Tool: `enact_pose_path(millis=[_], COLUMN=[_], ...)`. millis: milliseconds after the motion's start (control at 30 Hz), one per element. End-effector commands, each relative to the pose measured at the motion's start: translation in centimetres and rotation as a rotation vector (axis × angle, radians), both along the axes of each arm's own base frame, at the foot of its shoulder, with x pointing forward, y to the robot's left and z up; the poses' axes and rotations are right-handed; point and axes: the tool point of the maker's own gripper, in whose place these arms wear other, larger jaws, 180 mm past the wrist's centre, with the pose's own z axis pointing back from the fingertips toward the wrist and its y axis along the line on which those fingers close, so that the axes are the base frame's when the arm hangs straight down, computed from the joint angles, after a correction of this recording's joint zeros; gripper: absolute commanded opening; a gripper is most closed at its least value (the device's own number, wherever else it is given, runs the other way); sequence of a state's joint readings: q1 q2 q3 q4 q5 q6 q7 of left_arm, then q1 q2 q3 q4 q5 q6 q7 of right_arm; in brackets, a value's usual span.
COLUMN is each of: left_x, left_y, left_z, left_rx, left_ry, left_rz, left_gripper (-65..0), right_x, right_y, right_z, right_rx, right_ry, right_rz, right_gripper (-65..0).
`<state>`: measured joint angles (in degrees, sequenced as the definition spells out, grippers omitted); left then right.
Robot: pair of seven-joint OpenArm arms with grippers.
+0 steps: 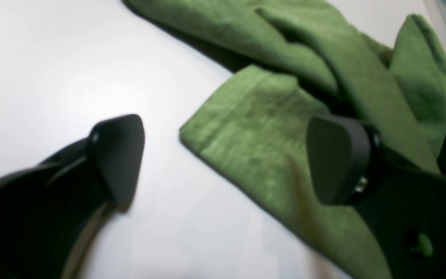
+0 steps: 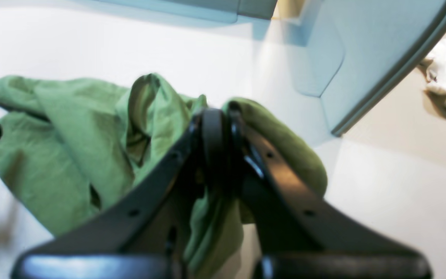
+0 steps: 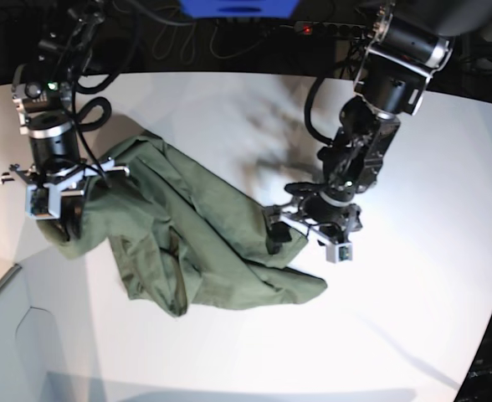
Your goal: Layout the t-shirt on the table in an organized manner, then fold the t-shirt properly
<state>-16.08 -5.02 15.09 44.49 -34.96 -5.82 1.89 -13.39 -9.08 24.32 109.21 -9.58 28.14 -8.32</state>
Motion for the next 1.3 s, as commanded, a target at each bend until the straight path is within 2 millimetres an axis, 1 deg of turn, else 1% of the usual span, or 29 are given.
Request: enact_pose_path(millis=[0,33,67,133,200,267,333,433,467,500,533,567,633,700,733,800,867,900,1000,1067,1133,1233,1267], left_x=[0.3,0.3,0.3,0.1,0.1,0.5,0.7,0.9,0.9,1.3,1.8,2.1,2.0,1.9,1.6,0.5,-1.0,-2.0,-5.8,-8.8,-11.3,-14.6,-15.3], left_y=[-0.5,-0.6,-0.6,-1.5,-1.5,-1.6,-1.6,-1.1,-1.0,-0.7,0.2,1.5,3.7,6.0,7.3,9.4,11.5,12.5,16.0,18.2,19.5,21.4,21.9], left_z=[0.2,0.2,0.2,0.0,-0.1,0.2,0.4,0.6,0.7,1.3,2.2,3.1,4.7,6.9,8.2,10.1,11.7,12.2,12.9,12.5,12.0,11.5,11.7], left_rx=[-0.017,-0.019,-0.019,-0.03,-0.037,-0.038,-0.04,-0.034,-0.036,-0.041,-0.06,-0.083,-0.129,-0.15,-0.15,-0.144,-0.131,-0.126,-0.096,-0.066,-0.051,-0.025,-0.016], left_ry=[0.015,0.015,0.015,0.023,0.028,0.018,0.016,0.008,0.005,-0.009,-0.035,-0.058,-0.102,-0.167,-0.206,-0.264,-0.31,-0.325,-0.344,-0.327,-0.309,-0.281,-0.282], left_rz=[-0.01,-0.011,-0.011,-0.016,-0.008,-0.007,-0.006,0.0,0.005,0.016,0.047,0.089,0.163,0.22,0.241,0.277,0.317,0.34,0.43,0.489,0.543,0.615,0.632], left_gripper=[0.0,0.0,-3.1,-16.5,-31.0,-45.4,-55.6,-65.0,-65.0,-65.0,-64.7,-64.8,-64.8,-64.8,-64.8,-64.8,-64.8,-64.8,-64.8,-64.8,-64.8,-64.8,-64.8], right_x=[0.4,0.4,0.4,0.4,0.4,0.4,0.4,0.4,0.4,0.4,0.4,0.4,0.5,0.6,0.6,0.6,0.6,0.6,0.0,-1.0,-1.5,-2.6,-2.9], right_y=[0.1,0.1,0.0,0.0,0.0,0.0,0.0,0.1,0.1,0.1,0.1,0.1,0.1,0.1,0.2,0.2,0.2,0.2,0.0,-0.5,-0.4,0.0,0.2], right_z=[1.6,1.6,1.6,1.6,1.6,1.6,1.6,1.6,1.6,1.6,1.6,1.7,1.7,1.8,1.9,2.0,2.0,2.0,2.0,2.0,1.9,1.3,1.2], right_rx=[0.006,0.006,0.005,0.005,0.005,0.005,0.005,0.006,0.006,0.006,0.006,0.006,0.006,0.006,0.007,0.007,0.006,0.007,0.083,0.159,0.214,0.267,0.282], right_ry=[-0.067,-0.066,-0.066,-0.066,-0.066,-0.066,-0.066,-0.066,-0.067,-0.067,-0.067,-0.068,-0.07,-0.073,-0.076,-0.081,-0.082,-0.081,-0.101,-0.118,-0.127,-0.114,-0.113], right_rz=[0.006,0.004,0.003,0.003,0.003,0.003,0.003,0.004,0.006,0.006,0.006,0.006,0.006,0.006,0.007,0.008,0.008,0.008,-0.003,-0.022,-0.026,-0.019,-0.015], right_gripper=[-65.0,-65.0,-65.0,-65.0,-65.0,-65.0,-65.0,-65.0,-65.0,-65.0,-65.0,-65.0,-65.0,-65.0,-65.0,-65.0,-65.0,-65.0,-65.0,-65.0,-65.0,-65.0,-65.0])
